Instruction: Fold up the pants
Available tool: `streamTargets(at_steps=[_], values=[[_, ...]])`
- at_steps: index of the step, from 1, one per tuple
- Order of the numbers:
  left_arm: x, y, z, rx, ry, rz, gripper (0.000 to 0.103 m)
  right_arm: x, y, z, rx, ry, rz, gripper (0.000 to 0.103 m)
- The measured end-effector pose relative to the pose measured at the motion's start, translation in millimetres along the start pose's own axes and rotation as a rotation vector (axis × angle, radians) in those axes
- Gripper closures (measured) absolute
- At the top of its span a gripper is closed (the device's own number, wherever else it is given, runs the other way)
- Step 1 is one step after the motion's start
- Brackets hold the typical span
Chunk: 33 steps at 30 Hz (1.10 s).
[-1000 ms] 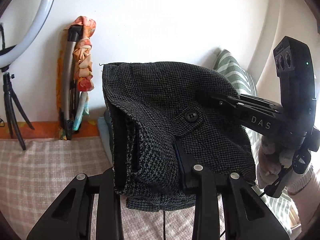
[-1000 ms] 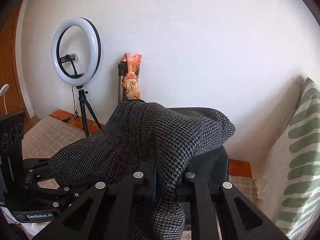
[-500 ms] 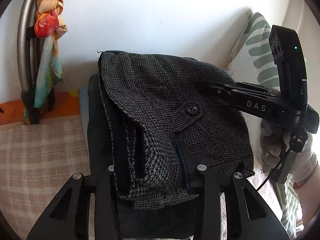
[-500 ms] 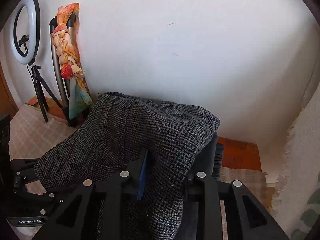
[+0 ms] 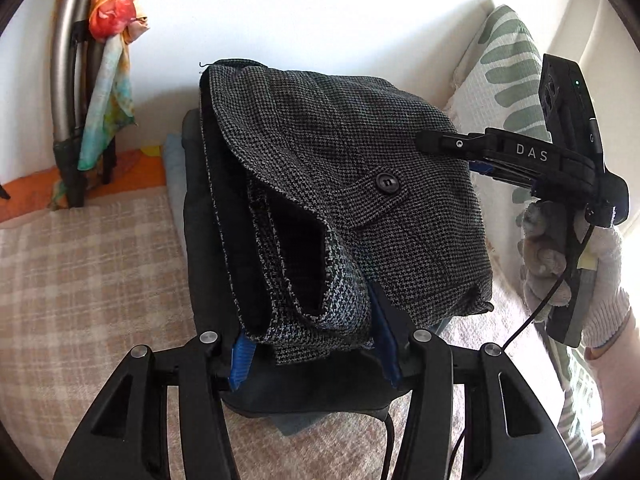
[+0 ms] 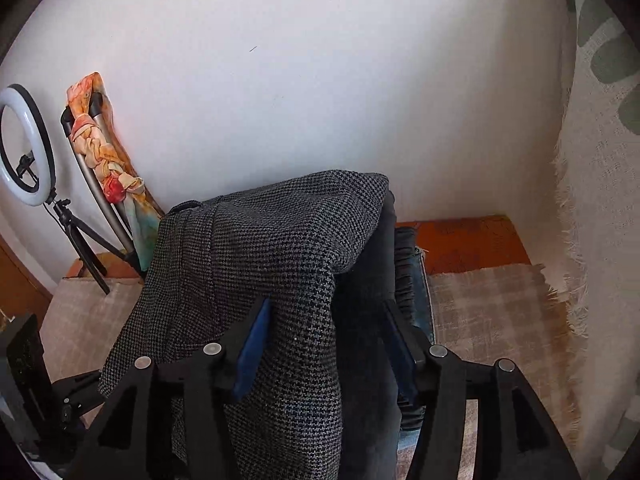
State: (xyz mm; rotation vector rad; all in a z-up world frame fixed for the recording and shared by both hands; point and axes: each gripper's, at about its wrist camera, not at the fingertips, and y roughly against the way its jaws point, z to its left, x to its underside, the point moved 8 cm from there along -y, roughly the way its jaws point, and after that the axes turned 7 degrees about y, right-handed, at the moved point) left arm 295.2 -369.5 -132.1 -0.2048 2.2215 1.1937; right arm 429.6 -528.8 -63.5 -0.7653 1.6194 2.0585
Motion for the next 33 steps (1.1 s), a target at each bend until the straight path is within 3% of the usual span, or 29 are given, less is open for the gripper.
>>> streamTargets(at_steps=[3,7,11,13,15,19,22,24,31,33], values=[[0.7,1.8,6.3,-0.007,-0.003,0.023,0.053,1.5,0.3,-0.2,-0.070,-0.048,-0.007,0.045],[3.3,3.8,3.7,-0.029,-0.039,0.019,0.053,-23.3,2.0,-11.3,-0.180,-0.148,-0.059,0.040],[2.4,3.8,4.4,-0.010,-0.033,0.024,0.053,-42.2,-28.1,-29.9,-0.176,-0.255,-0.023,0.040],[3.9,6.7,7.5,0.004,-0.021,0.030,0.053,-47.3,-41.6,-30.7,-0.183,-0.273,-0.020,0.069],[6.5,13.9,13.2,0.007,-0.020,0.034,0.053,-54.1,-44.6,-22.8,-0.114,-0.187,-0.044,0.082],[14.9,38.3,23.3,-0.036,-0.045,0.027,0.053,-59.3,-51.6,-13.4,0.179,0.048,-0.029,0.088],[15.6,52.8,30.0,-0.092,-0.060,0.006,0.055,-54.6,-55.3,-15.1,0.239,0.090,-0.002,0.084],[9.4,57.8,36.4,-0.120,-0.076,-0.007,0.055,-54.2,-45.2,-17.5,0.265,0.057,-0.016,0.067],[14.4,100.5,16.6,-0.156,-0.130,-0.072,0.054,-36.9,16.5,-4.3,0.283,0.060,-0.077,0.061],[19.0,117.3,9.5,-0.157,-0.136,-0.091,0.054,-29.5,31.9,3.5,0.279,0.065,-0.087,0.048]])
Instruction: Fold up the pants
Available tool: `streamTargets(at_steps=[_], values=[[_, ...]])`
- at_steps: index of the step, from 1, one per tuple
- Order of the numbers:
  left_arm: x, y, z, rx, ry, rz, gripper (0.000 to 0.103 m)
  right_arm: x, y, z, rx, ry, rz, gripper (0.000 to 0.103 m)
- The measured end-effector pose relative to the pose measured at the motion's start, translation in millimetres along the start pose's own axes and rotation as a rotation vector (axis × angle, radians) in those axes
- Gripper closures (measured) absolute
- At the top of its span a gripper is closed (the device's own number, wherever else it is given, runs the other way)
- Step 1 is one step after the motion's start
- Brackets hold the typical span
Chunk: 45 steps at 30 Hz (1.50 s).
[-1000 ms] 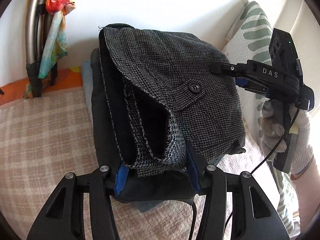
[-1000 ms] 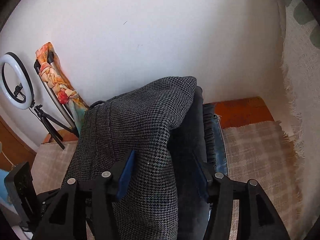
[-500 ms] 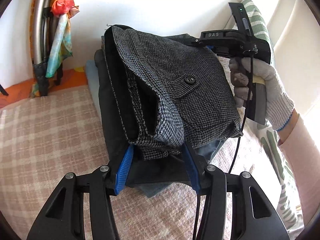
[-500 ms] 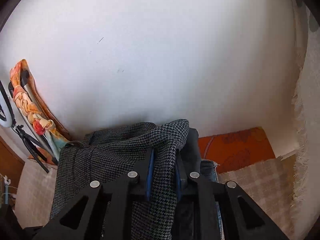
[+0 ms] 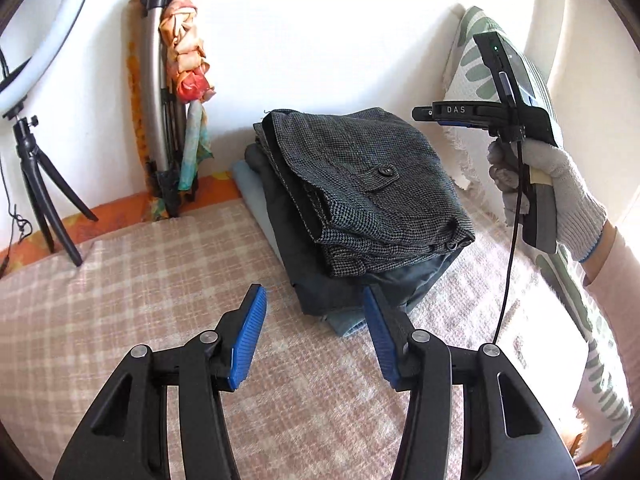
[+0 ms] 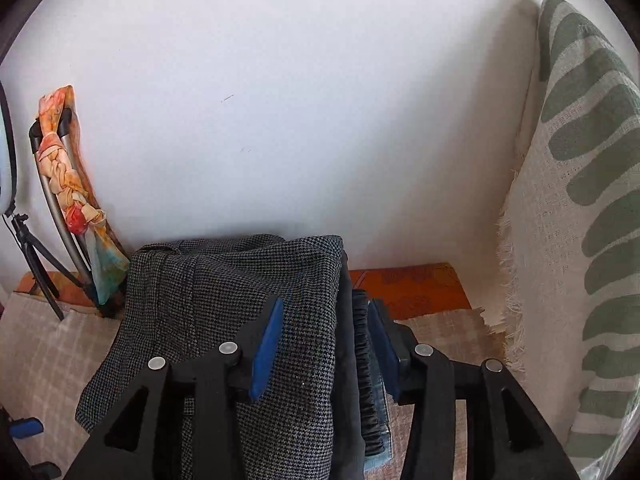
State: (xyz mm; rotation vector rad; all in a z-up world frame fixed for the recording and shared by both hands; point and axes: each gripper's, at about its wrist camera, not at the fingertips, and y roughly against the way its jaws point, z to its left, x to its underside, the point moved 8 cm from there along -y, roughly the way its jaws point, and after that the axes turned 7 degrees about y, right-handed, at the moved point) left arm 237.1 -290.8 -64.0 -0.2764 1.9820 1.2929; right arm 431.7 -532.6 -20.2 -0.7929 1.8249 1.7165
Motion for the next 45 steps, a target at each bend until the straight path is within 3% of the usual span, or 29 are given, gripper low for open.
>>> streamTargets(at_steps=[5,8,13,15,27,35,45], values=[[2.9,35.5,-14.5,-0.007,-0.022,-0.029,0.053,14.2,42.0,11.7,-0.003,-0.013,-0.012,0.044],[7.2,54.2,-18.4,-0.007,-0.033,-0.045,0.044,22.4,69.5,23.9,-0.002,-0.002,-0.024,0.034],[15.2,91.7,-21.8,-0.016,-0.041,-0.095,0.041,43.5,126.3,44.5,0.012,0.010,-0.057,0.028],[21.5,105.0,-21.2,-0.013,-0.039,-0.107,0.037,55.1,149.6,55.4,0.001,0.007,-0.074,0.021],[72.6,181.4,-11.8,-0.055,-0.076,-0.181,0.024,136.1,265.4,129.5,0.003,0.026,-0.152,0.005],[103.5,203.9,11.8,-0.076,-0.015,-0.207,0.023,172.0,294.2,162.0,0.019,0.021,-0.190,0.000],[130.0,192.8,60.4,-0.181,0.021,-0.218,0.022,196.6,275.3,188.4,0.034,0.003,-0.175,0.000]])
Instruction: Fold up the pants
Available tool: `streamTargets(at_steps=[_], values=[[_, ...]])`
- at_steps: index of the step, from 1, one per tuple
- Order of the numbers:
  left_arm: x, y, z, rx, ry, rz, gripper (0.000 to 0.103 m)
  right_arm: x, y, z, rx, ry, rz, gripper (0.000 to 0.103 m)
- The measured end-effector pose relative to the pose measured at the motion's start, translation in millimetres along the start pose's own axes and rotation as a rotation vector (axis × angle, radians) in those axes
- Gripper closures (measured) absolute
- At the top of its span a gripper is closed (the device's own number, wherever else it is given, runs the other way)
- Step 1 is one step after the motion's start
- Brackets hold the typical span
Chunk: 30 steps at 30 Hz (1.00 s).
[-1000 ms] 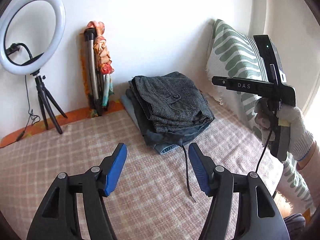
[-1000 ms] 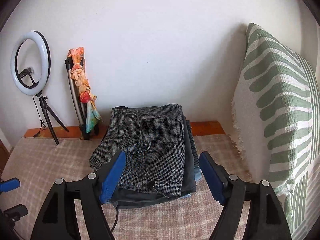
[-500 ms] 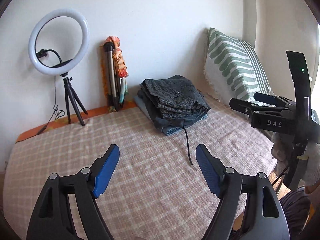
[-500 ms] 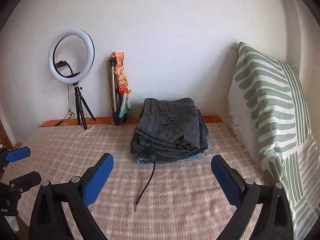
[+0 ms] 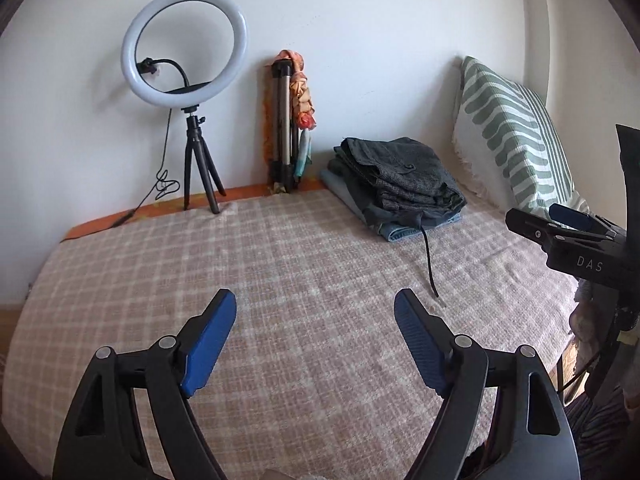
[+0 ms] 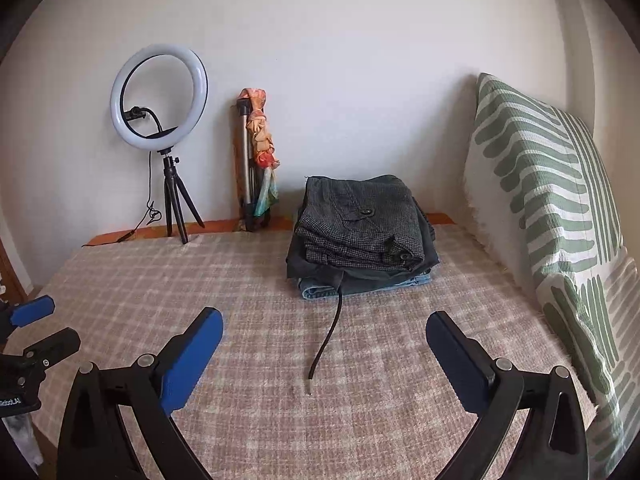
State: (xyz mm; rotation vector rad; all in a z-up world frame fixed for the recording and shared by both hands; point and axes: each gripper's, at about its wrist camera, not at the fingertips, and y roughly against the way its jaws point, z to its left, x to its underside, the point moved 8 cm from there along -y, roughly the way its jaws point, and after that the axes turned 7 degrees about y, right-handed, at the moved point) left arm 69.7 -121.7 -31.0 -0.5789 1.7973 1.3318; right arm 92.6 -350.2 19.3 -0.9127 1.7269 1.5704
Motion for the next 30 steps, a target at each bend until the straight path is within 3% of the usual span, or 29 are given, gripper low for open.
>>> streamTargets(at_steps=[14,30], values=[[24.2,-10.8,27.4,-0.043,0.068,0.055,0.022,12.0,-13.7,6.9,-0.007,-0.021,0.034,0.000],[18.7,-6.1,29.6,-0.057,0.062,0.025,0.013,11.8,-15.9,4.9,-0.005,-0.041,0.032,0.000]])
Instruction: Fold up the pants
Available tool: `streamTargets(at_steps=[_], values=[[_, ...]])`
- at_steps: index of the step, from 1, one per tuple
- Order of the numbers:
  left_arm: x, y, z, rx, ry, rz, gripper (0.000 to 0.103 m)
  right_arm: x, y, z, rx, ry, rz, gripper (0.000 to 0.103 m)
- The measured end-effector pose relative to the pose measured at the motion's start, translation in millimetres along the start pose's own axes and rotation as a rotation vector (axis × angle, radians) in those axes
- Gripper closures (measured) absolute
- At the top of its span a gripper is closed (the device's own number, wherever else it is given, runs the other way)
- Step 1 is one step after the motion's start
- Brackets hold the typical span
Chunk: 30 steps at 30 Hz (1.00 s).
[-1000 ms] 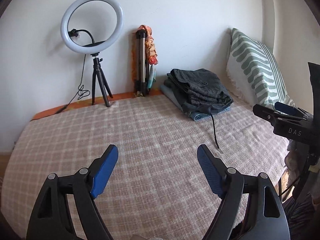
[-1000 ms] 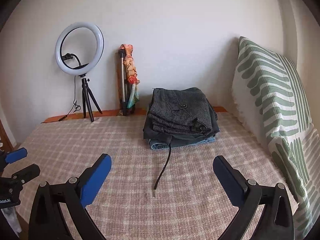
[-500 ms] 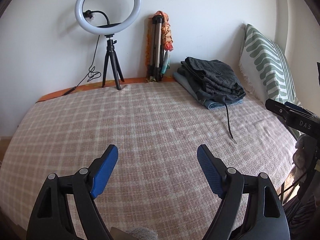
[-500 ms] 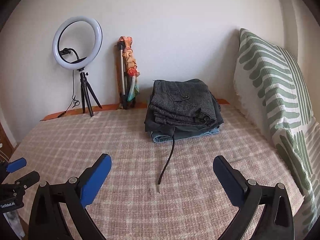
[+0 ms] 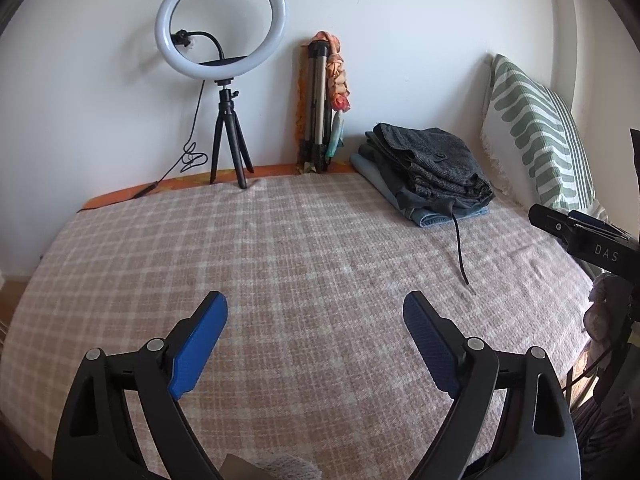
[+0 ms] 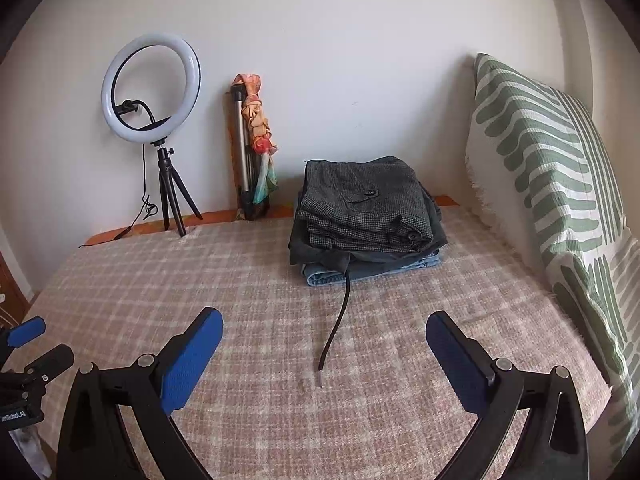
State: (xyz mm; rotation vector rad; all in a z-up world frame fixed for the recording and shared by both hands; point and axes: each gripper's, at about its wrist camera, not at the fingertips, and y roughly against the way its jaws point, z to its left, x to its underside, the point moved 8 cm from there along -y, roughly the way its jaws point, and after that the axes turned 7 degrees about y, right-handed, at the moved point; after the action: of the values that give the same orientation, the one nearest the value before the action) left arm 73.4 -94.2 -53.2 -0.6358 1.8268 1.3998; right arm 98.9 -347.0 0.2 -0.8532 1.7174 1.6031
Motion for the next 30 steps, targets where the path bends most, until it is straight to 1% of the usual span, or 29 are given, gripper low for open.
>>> streamTargets(at_steps=[6,14,30], values=[[2.6,-1.4,0.7,-0.036,-0.014,0.002,0.013,0.2,1.8,0.9,-0.002,0.000,-0.002,0.000],[4.6,-0.9,-2.1,-0.019,-0.005,0.014,0.013,-1.1,2.3,0.1,0.001,-0.011,-0.006,0.000],[7.2,-1.0,-3.1,-0.011,0.004,0.029,0.013,-1.7,3.1,-1.5,0.007,-0.009,-0.009,0.000]])
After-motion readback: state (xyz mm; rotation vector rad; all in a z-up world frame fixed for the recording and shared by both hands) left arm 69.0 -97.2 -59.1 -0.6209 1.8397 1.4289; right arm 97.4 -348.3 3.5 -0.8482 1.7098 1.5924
